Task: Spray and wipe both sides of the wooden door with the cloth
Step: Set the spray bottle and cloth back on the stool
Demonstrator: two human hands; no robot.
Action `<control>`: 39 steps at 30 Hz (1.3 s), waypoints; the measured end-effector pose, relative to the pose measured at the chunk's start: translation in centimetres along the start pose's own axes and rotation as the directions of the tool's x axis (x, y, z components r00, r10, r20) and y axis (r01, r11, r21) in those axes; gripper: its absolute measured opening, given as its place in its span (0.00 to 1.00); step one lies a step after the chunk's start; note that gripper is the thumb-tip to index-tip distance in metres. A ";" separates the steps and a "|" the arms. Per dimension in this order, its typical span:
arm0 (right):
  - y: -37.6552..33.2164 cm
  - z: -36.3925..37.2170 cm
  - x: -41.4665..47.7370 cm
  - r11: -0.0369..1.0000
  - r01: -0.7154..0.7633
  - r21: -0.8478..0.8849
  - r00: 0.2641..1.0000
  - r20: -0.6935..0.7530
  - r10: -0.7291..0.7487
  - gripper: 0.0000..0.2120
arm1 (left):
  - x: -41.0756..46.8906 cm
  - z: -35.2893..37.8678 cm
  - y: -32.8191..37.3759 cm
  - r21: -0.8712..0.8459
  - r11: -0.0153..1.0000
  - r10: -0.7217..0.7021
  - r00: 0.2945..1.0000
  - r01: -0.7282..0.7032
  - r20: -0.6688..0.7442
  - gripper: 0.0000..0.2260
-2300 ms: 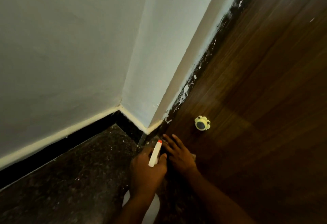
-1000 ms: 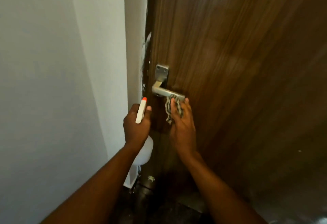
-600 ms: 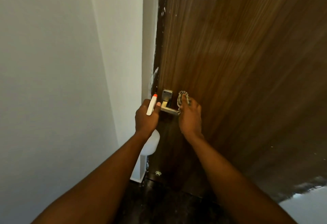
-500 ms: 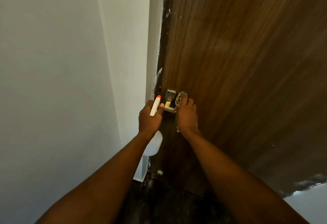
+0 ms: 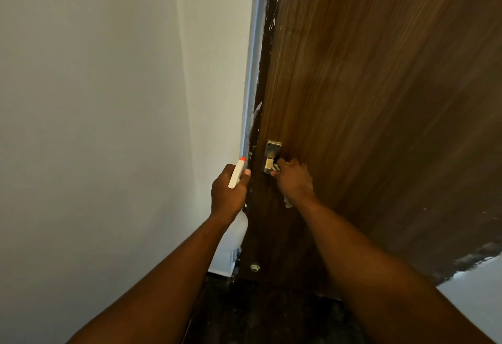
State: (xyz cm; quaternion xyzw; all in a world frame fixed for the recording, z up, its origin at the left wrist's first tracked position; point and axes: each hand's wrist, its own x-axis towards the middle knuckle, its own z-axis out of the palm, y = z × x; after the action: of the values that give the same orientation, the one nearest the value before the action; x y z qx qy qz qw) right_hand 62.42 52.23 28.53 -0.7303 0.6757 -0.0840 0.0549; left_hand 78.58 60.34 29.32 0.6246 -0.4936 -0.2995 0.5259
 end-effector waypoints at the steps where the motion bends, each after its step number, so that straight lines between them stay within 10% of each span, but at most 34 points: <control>1: 0.0 0.1 -1.1 1.000 0.008 -0.002 1.000 -0.014 -0.008 0.18 | -0.6 -0.5 0.0 -0.005 1.000 0.001 1.000 -0.001 0.006 0.13; 11: -1.7 -0.1 -15.7 0.981 -0.103 0.167 0.979 -0.158 0.129 0.16 | -9.9 -5.2 0.2 0.018 0.998 0.057 0.998 -0.058 0.040 0.12; 20: -2.3 -0.9 -28.8 0.686 -0.276 0.673 0.777 -0.263 0.571 0.18 | -18.5 -8.2 1.9 -0.002 0.996 0.090 0.989 -0.091 0.120 0.10; 25: -2.2 -2.5 -34.8 0.394 -0.287 0.873 0.490 -0.219 0.844 0.17 | -22.0 -7.1 3.8 -0.004 0.979 0.196 0.947 -0.202 0.252 0.10; 32: -1.4 -5.0 -43.4 0.281 -0.177 0.943 0.106 -0.266 0.958 0.17 | -27.6 -4.3 5.0 -0.111 0.958 0.286 0.856 -0.265 0.430 0.01; 39: 1.9 -7.2 -49.2 0.249 -0.084 0.965 -0.027 -0.252 0.967 0.10 | -31.9 0.2 5.5 -0.152 0.938 0.341 0.754 -0.311 0.561 0.06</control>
State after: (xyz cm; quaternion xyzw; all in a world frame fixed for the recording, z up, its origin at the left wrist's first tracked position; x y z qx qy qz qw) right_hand 55.59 101.29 32.84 -0.0357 0.7183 -0.6948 -0.0061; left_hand 66.15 90.18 29.92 0.3947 -0.7235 -0.3908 0.4099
